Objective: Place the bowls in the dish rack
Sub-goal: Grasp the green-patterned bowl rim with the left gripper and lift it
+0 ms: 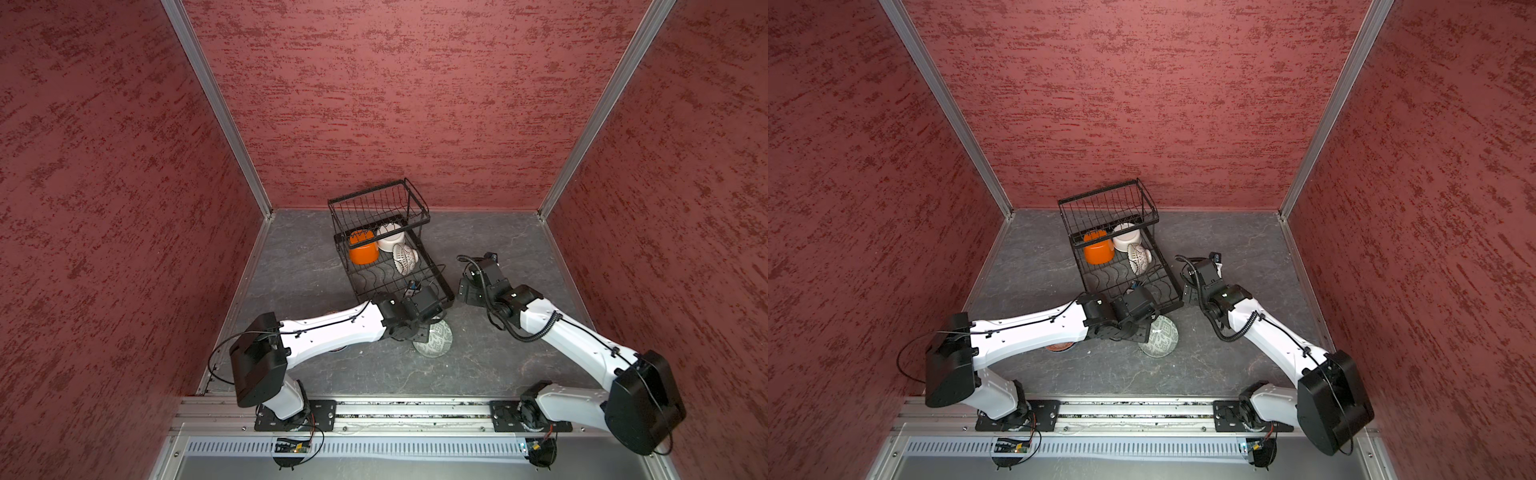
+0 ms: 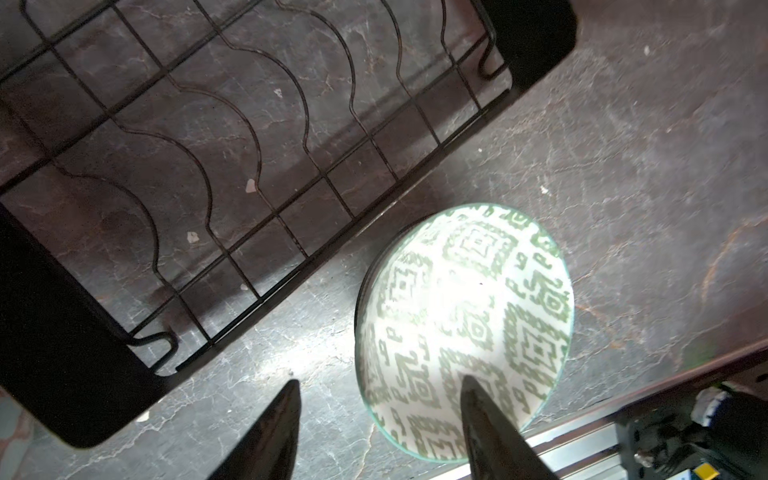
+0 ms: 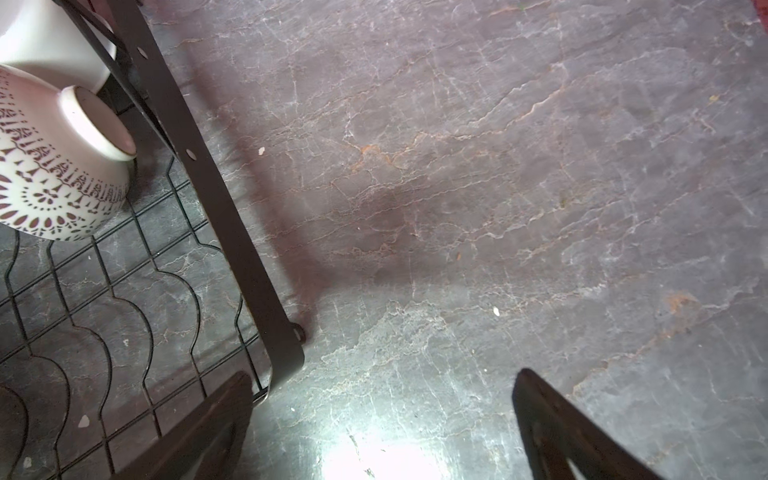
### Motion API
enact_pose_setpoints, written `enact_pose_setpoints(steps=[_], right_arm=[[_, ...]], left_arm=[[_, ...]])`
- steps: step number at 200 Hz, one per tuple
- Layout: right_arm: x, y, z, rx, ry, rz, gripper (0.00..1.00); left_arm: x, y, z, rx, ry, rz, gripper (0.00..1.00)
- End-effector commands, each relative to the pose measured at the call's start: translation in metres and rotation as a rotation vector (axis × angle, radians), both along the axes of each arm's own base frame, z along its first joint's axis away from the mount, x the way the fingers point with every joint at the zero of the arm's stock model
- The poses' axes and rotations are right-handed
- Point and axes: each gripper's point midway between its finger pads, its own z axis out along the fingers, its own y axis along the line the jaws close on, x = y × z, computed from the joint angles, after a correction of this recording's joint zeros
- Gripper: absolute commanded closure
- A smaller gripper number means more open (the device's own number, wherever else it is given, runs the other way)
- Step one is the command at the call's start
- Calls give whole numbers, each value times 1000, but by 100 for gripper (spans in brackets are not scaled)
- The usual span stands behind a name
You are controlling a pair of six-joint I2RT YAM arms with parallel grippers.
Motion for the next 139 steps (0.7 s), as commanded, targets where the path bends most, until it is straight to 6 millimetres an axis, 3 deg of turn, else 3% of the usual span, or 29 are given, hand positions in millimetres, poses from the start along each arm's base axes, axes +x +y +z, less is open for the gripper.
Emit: enact_pose_setpoints(steps=[1, 49, 139], right_arm=[[-2, -5, 1, 22, -13, -23, 1], [-4, -4, -5, 34, -14, -14, 1], [-3, -2, -14, 32, 0, -8, 1]], left_arm=[[-4, -4, -3, 28, 22, -16, 44], [-3, -7, -19, 84, 44, -29, 57], [-1, -11, -31, 119, 61, -42, 81]])
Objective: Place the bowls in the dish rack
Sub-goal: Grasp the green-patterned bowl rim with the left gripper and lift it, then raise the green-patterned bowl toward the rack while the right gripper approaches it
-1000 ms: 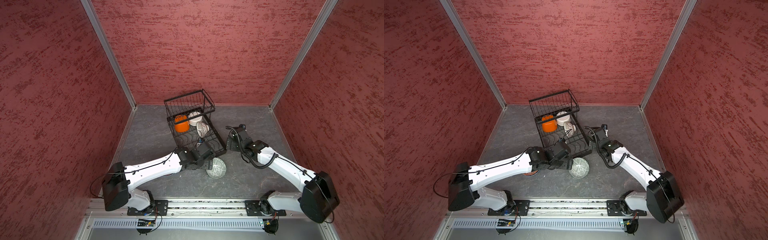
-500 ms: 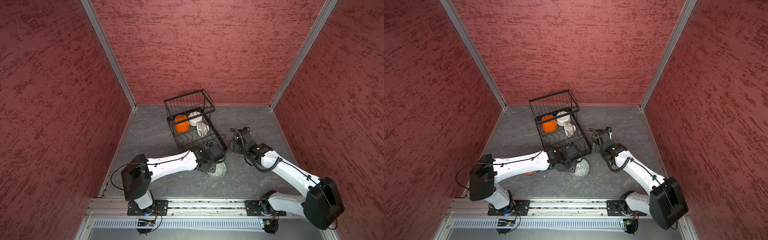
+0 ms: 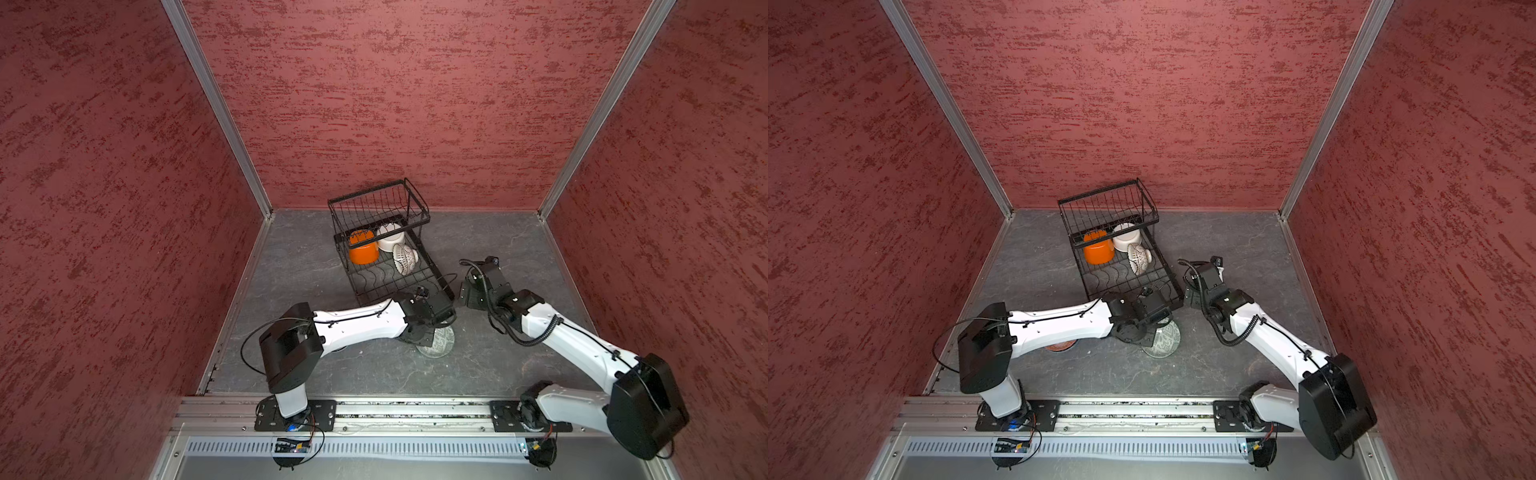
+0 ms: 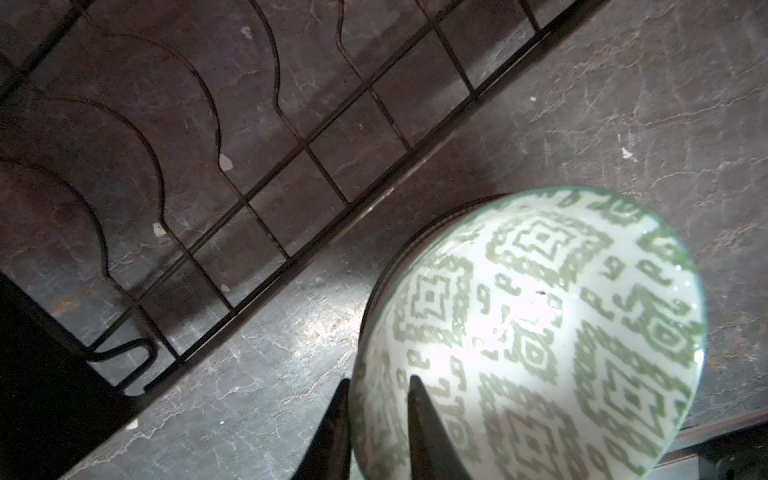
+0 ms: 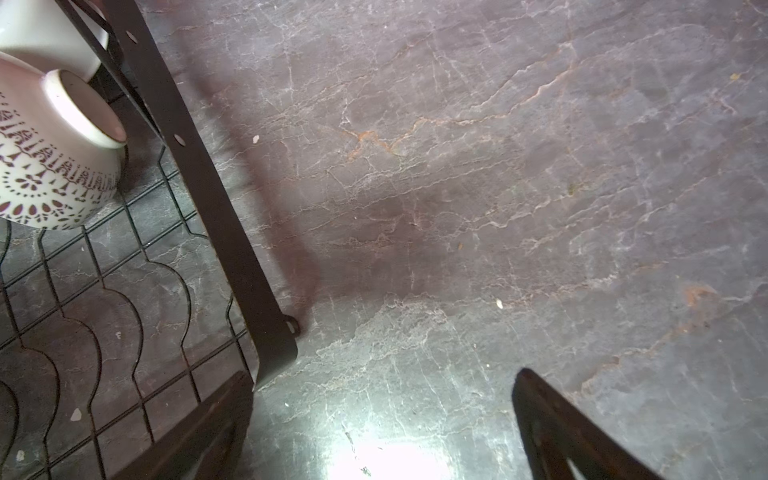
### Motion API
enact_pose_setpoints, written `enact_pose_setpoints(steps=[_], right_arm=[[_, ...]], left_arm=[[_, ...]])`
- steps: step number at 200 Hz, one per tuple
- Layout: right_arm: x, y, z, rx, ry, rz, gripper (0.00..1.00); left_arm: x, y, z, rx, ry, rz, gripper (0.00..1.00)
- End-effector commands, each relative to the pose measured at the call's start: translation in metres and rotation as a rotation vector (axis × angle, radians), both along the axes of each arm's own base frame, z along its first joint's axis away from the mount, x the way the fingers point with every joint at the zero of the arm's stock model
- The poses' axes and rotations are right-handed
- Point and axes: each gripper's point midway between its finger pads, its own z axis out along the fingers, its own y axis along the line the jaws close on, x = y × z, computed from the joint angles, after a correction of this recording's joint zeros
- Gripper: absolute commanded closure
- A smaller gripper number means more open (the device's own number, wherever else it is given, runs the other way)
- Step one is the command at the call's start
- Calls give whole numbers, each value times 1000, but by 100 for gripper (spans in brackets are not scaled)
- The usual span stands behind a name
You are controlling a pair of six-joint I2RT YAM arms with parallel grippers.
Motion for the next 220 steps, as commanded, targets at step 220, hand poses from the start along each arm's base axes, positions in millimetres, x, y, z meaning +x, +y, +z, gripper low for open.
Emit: enact_pose_setpoints(steps=[220], right_arm=[[13, 28, 37, 108, -66, 115, 1]], left_arm=[[29, 19, 96, -348, -255, 51, 100]])
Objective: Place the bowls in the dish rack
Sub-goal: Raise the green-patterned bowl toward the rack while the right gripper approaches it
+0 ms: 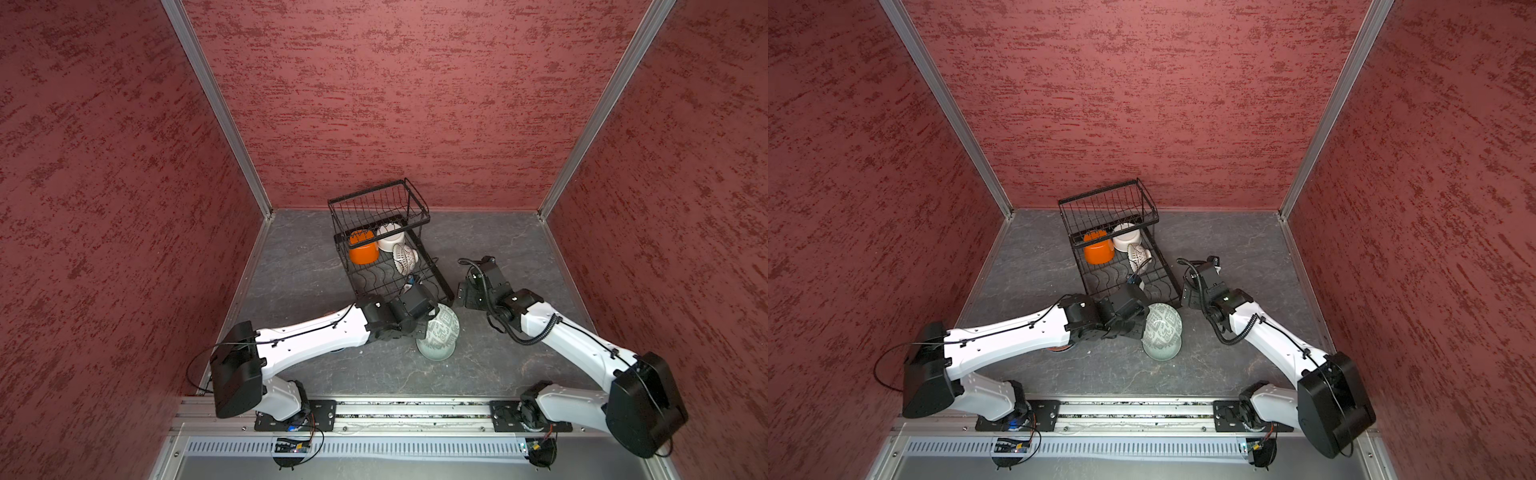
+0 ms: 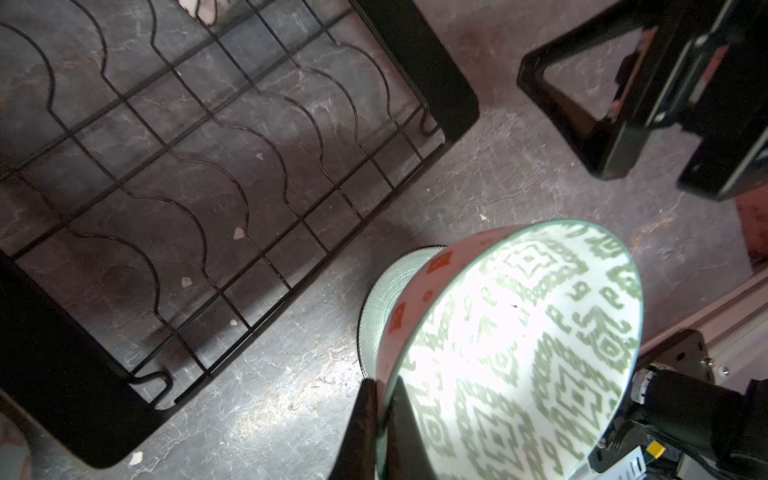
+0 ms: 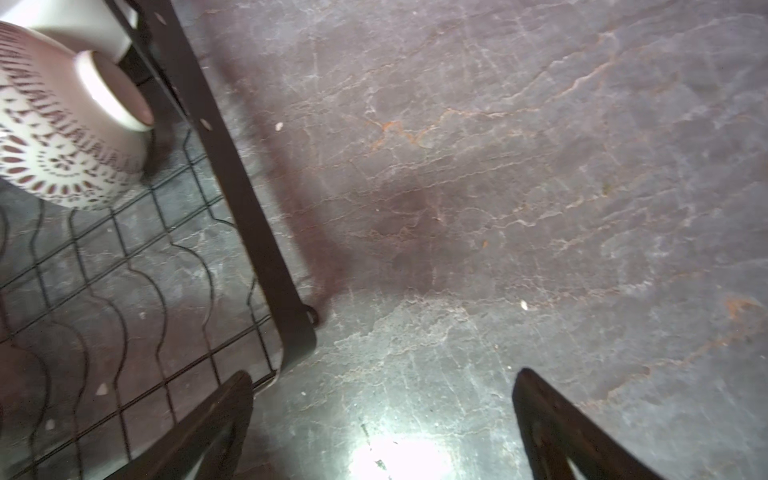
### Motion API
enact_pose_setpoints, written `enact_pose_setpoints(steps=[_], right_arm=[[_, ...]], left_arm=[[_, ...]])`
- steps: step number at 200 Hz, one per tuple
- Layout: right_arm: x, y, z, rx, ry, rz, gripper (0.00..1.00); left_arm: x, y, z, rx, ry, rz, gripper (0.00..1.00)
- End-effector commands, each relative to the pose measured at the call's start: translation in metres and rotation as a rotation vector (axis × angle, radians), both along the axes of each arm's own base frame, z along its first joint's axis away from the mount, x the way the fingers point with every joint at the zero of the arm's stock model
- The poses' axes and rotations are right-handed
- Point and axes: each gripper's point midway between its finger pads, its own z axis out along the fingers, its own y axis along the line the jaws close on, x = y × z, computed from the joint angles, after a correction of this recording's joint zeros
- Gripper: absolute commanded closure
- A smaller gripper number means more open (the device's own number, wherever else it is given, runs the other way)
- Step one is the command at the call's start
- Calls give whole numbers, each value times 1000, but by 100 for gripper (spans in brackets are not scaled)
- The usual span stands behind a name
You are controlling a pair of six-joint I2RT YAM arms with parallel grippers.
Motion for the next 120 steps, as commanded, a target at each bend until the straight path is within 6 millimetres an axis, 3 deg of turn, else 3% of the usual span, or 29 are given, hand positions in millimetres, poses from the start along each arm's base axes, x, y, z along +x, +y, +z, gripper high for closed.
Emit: enact_pose_setpoints(steps=[1, 36, 64, 120], right_arm=[[12, 14, 35, 71, -76, 47, 1], [12, 27, 66, 135, -110, 86, 1], [8, 41, 84, 130, -123, 126, 9], [-10, 91, 110, 163, -146, 274, 20]], left_arm=[[13, 11, 18, -63, -54, 48, 100], [20, 42, 17, -48, -57, 126, 100], [25, 64, 16, -37, -55, 184, 100], [31, 101, 12, -23, -49, 271, 100]])
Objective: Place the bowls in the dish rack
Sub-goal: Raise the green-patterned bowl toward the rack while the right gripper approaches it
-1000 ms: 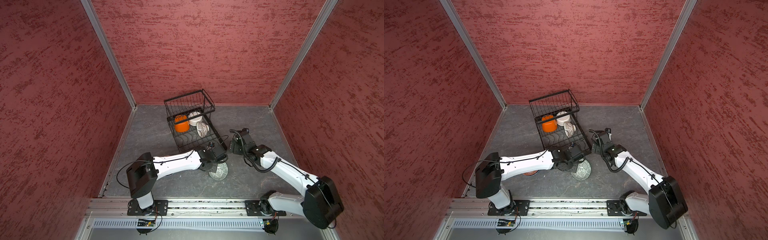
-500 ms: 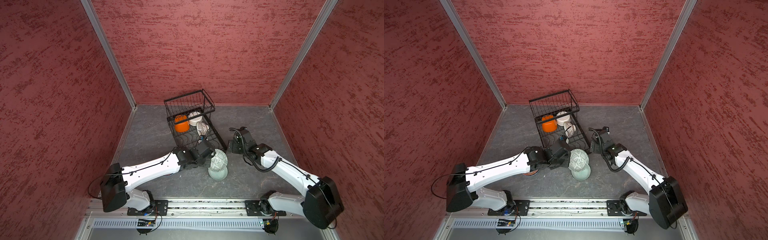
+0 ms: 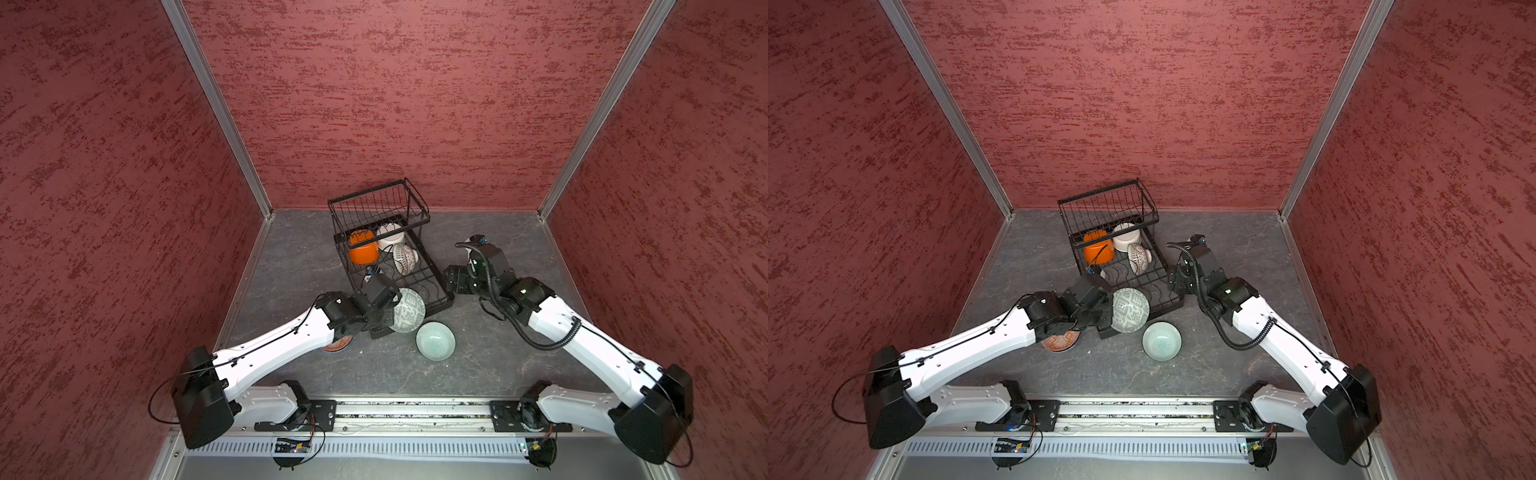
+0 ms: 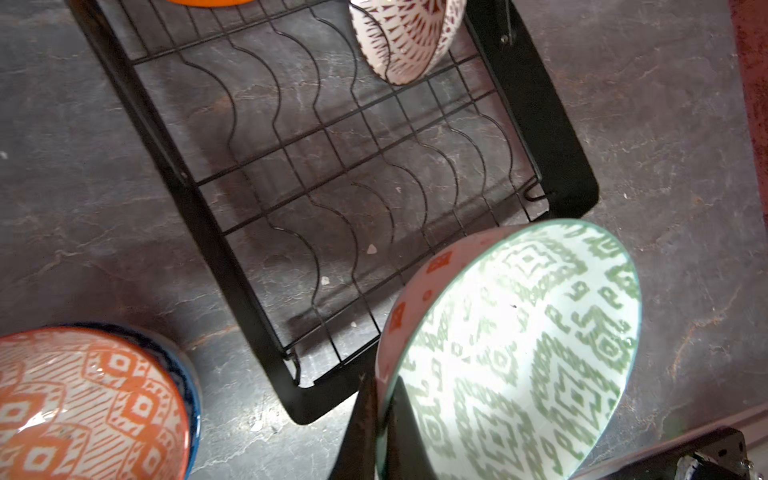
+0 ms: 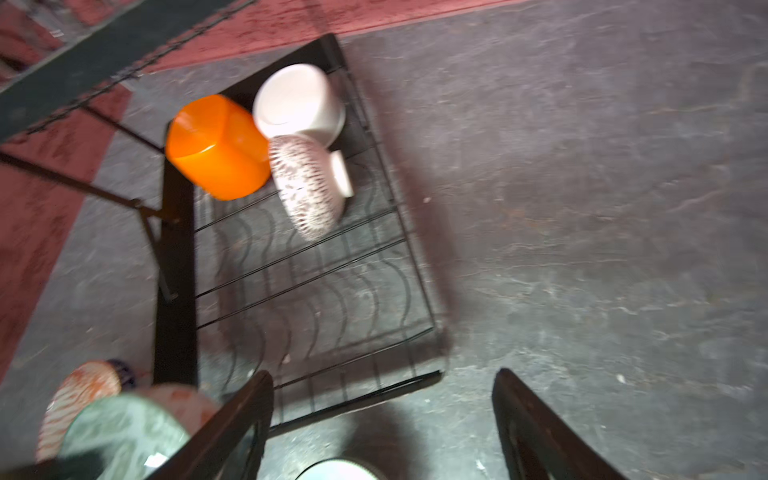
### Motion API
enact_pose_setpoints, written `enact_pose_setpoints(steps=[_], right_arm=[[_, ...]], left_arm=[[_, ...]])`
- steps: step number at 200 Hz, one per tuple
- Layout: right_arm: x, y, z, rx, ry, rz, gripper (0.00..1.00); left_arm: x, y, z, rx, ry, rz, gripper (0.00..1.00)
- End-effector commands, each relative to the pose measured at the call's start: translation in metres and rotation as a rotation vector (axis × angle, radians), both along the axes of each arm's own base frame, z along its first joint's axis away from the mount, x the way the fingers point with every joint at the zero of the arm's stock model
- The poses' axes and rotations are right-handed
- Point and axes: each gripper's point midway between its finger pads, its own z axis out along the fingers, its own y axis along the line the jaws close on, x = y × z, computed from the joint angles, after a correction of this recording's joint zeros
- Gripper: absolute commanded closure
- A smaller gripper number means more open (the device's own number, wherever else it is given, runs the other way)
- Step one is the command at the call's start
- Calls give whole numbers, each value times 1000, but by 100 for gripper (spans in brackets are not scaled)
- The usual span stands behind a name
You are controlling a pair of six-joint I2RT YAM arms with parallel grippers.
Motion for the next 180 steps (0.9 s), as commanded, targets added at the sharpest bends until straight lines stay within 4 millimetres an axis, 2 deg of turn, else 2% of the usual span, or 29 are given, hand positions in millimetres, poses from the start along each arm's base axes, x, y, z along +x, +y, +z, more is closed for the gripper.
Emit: enact_pose_setpoints(steps=[1, 34, 89, 95, 102, 140, 180], right_arm=[[-11, 20, 10, 10, 4, 66, 20], [-25, 65, 9, 42, 27, 172, 28], [-42, 125, -12, -3, 82, 300, 43], [-42, 128, -11, -1, 77, 300, 45], [-41, 134, -22, -18, 95, 304, 47], [-41, 156, -32, -21, 116, 331, 59], [-37, 168, -37, -40, 113, 328, 72]], left_arm=[[5, 10, 11, -32, -36, 43, 100], [6, 26, 9, -36, -38, 81, 100], [7, 44, 9, -45, -44, 118, 100], [6, 45, 9, -46, -45, 120, 100], [6, 47, 9, -49, -46, 124, 100], [4, 56, 9, -61, -53, 141, 100], [2, 60, 11, -78, -59, 149, 100]])
